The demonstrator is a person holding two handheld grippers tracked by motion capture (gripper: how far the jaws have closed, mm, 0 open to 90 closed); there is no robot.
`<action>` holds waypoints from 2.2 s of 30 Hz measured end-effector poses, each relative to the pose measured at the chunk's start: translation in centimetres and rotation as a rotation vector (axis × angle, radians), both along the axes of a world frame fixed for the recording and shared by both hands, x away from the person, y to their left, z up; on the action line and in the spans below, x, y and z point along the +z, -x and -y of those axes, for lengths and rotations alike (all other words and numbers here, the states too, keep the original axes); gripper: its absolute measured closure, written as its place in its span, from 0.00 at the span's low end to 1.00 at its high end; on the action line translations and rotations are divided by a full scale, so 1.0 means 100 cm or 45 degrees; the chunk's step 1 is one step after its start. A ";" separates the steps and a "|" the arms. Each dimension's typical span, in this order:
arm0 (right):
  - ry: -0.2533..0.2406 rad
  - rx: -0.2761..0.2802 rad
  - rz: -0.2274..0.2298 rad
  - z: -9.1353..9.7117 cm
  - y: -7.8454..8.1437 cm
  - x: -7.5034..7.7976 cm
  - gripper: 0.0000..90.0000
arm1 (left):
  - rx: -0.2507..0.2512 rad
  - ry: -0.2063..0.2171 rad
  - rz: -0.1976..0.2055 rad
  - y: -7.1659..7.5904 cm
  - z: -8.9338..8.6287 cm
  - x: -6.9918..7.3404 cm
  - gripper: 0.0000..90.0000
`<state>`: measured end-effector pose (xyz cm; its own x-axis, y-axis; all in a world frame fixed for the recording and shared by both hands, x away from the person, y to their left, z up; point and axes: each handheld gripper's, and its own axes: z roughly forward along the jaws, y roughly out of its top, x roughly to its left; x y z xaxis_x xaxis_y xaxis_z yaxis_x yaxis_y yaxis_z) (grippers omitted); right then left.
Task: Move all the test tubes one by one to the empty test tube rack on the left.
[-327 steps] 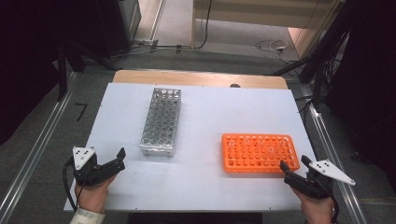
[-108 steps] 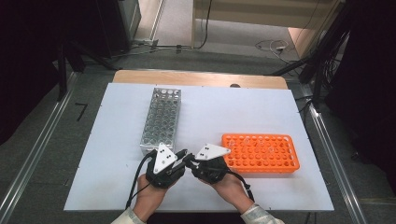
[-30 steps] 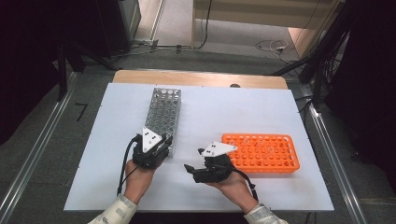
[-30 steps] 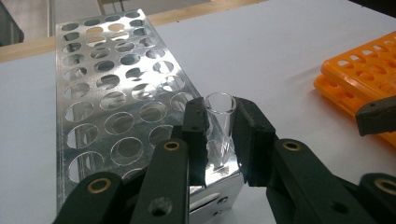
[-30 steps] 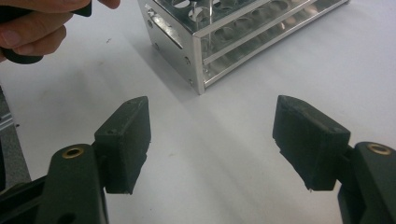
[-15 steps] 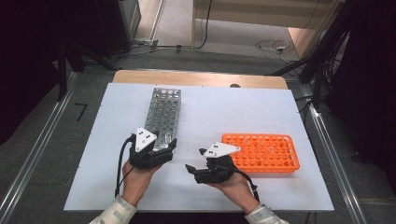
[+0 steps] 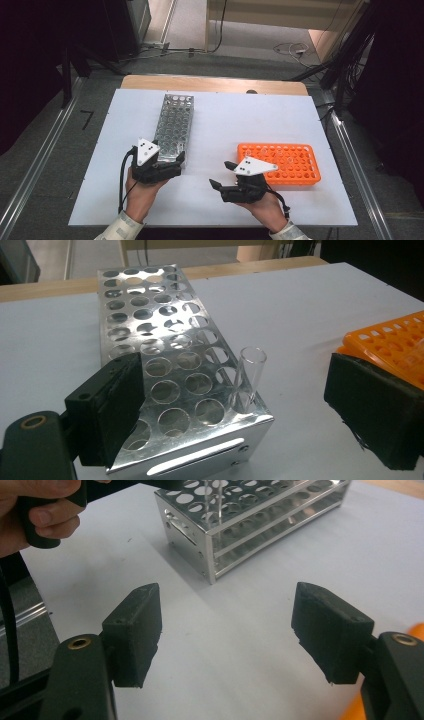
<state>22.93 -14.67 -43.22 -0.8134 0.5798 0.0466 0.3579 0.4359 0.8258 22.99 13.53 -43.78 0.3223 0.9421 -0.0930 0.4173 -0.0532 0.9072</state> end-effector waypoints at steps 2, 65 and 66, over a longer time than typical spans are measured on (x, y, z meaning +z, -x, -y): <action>-0.016 -0.020 0.002 0.009 0.002 0.003 0.30 | 0.010 0.007 0.001 0.000 -0.002 0.000 0.09; 0.084 -0.463 0.154 0.045 -0.036 -0.041 0.81 | 0.053 0.019 -0.002 0.002 -0.003 -0.002 0.05; 0.084 -0.463 0.154 0.045 -0.036 -0.041 0.81 | 0.051 0.019 -0.001 0.002 -0.003 -0.002 0.05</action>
<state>26.48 -19.15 -47.35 -0.5515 0.8299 -0.0842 0.4007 0.3521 0.8458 22.80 13.86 -44.02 0.2840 0.9528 -0.1073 0.4197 -0.0229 0.9074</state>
